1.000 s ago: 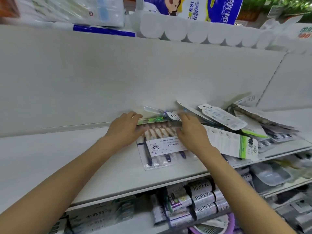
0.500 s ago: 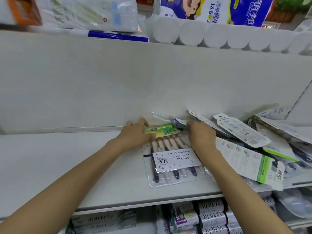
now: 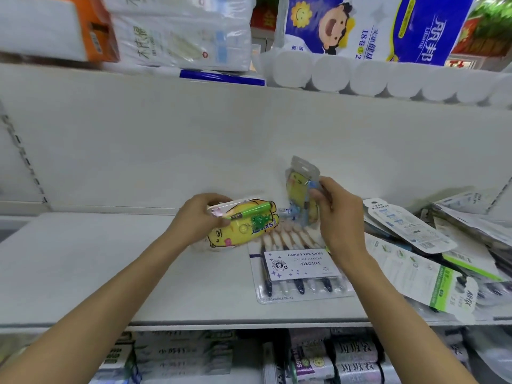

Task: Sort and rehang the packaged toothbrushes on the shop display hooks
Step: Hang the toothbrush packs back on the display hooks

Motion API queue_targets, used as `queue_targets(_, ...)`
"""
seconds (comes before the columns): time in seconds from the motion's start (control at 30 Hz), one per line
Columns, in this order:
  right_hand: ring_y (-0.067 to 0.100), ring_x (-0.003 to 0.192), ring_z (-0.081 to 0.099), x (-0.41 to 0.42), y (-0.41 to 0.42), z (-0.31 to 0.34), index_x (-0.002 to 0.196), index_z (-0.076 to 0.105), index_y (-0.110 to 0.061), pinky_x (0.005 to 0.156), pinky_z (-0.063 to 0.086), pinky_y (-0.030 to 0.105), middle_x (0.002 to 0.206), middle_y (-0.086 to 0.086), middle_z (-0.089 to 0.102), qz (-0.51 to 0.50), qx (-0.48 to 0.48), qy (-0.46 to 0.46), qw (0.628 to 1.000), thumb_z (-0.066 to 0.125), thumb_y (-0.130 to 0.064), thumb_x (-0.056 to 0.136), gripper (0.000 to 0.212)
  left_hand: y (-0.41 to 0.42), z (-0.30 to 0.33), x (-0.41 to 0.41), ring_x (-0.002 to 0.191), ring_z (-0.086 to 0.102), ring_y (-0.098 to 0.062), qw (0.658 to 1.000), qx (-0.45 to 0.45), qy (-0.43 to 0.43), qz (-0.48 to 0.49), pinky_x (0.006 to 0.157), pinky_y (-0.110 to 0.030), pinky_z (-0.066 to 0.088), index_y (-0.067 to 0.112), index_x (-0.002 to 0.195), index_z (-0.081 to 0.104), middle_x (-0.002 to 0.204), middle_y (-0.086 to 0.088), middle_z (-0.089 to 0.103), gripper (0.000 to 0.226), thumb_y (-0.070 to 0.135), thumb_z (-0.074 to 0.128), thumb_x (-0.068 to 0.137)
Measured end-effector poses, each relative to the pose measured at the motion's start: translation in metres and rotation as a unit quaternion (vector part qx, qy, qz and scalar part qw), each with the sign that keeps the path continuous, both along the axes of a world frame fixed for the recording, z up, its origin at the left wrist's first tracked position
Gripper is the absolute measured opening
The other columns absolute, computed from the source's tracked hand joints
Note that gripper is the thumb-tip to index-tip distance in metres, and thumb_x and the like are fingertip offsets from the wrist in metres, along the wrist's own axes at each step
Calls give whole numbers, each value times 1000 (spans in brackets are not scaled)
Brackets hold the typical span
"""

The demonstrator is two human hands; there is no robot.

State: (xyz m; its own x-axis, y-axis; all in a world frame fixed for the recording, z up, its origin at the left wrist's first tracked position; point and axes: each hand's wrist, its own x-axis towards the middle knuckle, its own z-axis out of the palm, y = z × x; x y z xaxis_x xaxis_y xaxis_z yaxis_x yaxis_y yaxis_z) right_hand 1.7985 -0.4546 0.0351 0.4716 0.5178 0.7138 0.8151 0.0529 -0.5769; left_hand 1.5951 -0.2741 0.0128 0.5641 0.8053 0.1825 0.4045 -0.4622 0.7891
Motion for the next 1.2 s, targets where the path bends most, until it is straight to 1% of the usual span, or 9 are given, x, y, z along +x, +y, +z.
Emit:
queue_targets(0.23, 37, 84, 62, -39, 12, 24, 107, 69, -17, 75, 53, 52, 88, 10, 71, 127, 72, 72, 987, 57, -16, 101, 14, -13, 10, -76, 76, 70, -21, 994, 22, -72, 79, 73, -40, 58, 36, 92, 76, 96, 14, 74, 27, 16, 82, 75)
queue_targets(0.33, 28, 86, 65, -65, 21, 31, 106, 69, -14, 76, 53, 42, 91, 6, 72, 181, 82, 111, 974, 55, -13, 101, 14, -20, 14, -112, 71, 67, -24, 991, 36, -90, 93, 69, -39, 57, 35, 95, 76, 98, 11, 74, 34, 5, 73, 79)
queue_targets(0.43, 13, 84, 66, -95, 33, 34, 105, 68, -21, 74, 54, 31, 92, -4, 72, 216, 81, 125, 965, 53, -13, 102, 16, -27, 13, -150, 67, 65, -9, 994, 23, -82, 72, 65, -34, 56, 34, 102, 73, 100, 6, 73, 39, 1, 69, 81)
queue_targets(0.5, 7, 83, 65, -117, 41, 36, 105, 67, -22, 73, 52, 24, 91, -8, 71, 235, 78, 126, 961, 51, -12, 103, 18, -31, 9, -175, 70, 67, -7, 996, 22, -65, 62, 69, -33, 58, 35, 106, 73, 103, 5, 71, 39, 4, 71, 83)
queue_targets(0.63, 7, 82, 64, -168, 55, 42, 103, 66, -22, 71, 56, 25, 92, -4, 70, 267, 73, 110, 955, 49, -15, 105, 18, -35, -4, -228, 74, 61, -2, 993, 77, -16, 84, 68, -20, 49, 44, 114, 66, 108, 13, 63, 32, 26, 74, 88)
queue_targets(0.77, 5, 83, 65, -225, 72, 41, 105, 65, -21, 70, 55, 22, 91, -10, 69, 287, 65, 89, 951, 49, -16, 105, 17, -46, -23, -272, 74, 60, -6, 995, 53, 69, 57, 69, -27, 53, 53, 129, 48, 108, 18, 58, 61, 35, 81, 81)
queue_targets(0.9, 2, 81, 64, -287, 87, 43, 104, 65, -20, 68, 52, 16, 91, -10, 68, 302, 66, 92, 947, 49, -15, 104, 16, -49, -31, -334, 69, 54, -4, 997, 35, 17, 60, 75, -30, 52, 58, 128, 49, 105, 20, 63, 68, 28, 84, 78)
queue_targets(1.03, 9, 85, 65, -354, 99, 45, 106, 67, -18, 71, 56, 27, 94, -4, 70, 324, 69, 109, 937, 50, -14, 104, 17, -42, -21, -416, 89, 64, -7, 990, 61, -32, 123, 85, -29, 52, 54, 126, 56, 94, 12, 69, 68, 24, 84, 72)
queue_targets(1.2, 25, 86, 65, -446, 119, 36, 103, 68, -15, 73, 54, 41, 91, 3, 70, 360, 59, 124, 923, 52, -15, 103, 16, -41, -16, -521, 81, 64, -16, 977, 84, -76, 182, 71, -20, 51, 48, 109, 69, 84, 4, 69, 58, 14, 85, 65)
